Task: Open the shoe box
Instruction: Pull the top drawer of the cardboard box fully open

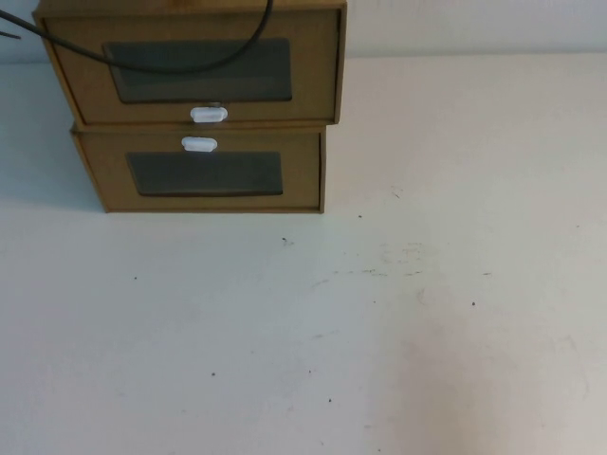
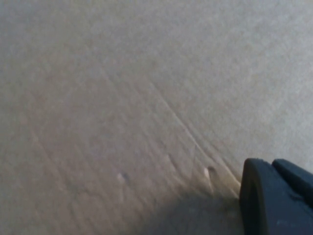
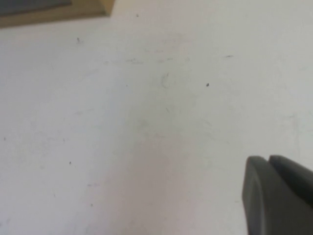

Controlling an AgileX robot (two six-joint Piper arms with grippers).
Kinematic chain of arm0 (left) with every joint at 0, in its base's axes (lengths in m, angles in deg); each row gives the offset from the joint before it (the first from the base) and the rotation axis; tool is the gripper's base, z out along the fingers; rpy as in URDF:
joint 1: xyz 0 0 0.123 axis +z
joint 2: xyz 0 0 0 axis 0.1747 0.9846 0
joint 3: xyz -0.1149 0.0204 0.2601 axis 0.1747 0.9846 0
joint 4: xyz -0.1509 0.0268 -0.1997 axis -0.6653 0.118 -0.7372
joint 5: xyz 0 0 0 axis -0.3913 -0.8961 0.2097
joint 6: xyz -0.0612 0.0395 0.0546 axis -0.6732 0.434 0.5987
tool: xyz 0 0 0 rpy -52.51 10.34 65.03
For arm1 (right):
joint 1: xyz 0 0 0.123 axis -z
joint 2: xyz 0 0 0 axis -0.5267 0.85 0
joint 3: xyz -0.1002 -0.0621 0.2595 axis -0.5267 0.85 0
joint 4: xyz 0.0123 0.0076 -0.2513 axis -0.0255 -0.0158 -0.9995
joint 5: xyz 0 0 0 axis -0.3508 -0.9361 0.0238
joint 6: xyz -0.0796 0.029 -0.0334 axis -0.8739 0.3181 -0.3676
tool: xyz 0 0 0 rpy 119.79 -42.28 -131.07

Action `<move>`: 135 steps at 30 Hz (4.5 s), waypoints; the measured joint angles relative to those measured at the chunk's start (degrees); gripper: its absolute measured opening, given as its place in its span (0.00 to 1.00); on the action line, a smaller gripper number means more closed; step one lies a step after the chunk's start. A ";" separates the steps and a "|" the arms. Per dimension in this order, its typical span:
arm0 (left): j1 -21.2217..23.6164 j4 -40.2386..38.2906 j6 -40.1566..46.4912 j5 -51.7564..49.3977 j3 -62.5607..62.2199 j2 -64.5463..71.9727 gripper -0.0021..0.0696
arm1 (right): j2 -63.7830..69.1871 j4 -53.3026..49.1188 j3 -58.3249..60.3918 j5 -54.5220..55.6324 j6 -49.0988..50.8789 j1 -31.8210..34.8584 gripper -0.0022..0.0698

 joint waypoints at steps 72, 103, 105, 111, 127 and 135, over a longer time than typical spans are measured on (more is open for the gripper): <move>0.10 -3.13 -2.55 -0.65 0.00 0.19 0.02 | 86.82 -122.49 -66.97 13.46 41.54 -52.71 0.45; 0.10 -3.13 -2.76 -0.65 0.00 0.19 0.02 | 92.67 -122.94 -72.50 19.89 41.54 -48.62 0.33; 0.10 -3.13 -2.76 -0.65 0.00 0.19 0.02 | 92.67 -122.94 -72.60 19.89 41.40 -48.59 0.33; 0.10 -3.13 -2.76 -0.65 0.00 0.19 0.02 | 92.67 -122.94 -72.96 20.11 41.02 -48.36 0.33; 0.10 -3.13 -2.76 -0.65 0.00 0.19 0.02 | 93.90 -123.33 -75.48 22.41 40.97 -47.02 0.27; 0.10 -3.13 -2.76 -0.65 0.00 0.19 0.02 | 94.20 -123.91 -75.92 22.23 41.52 -46.79 0.23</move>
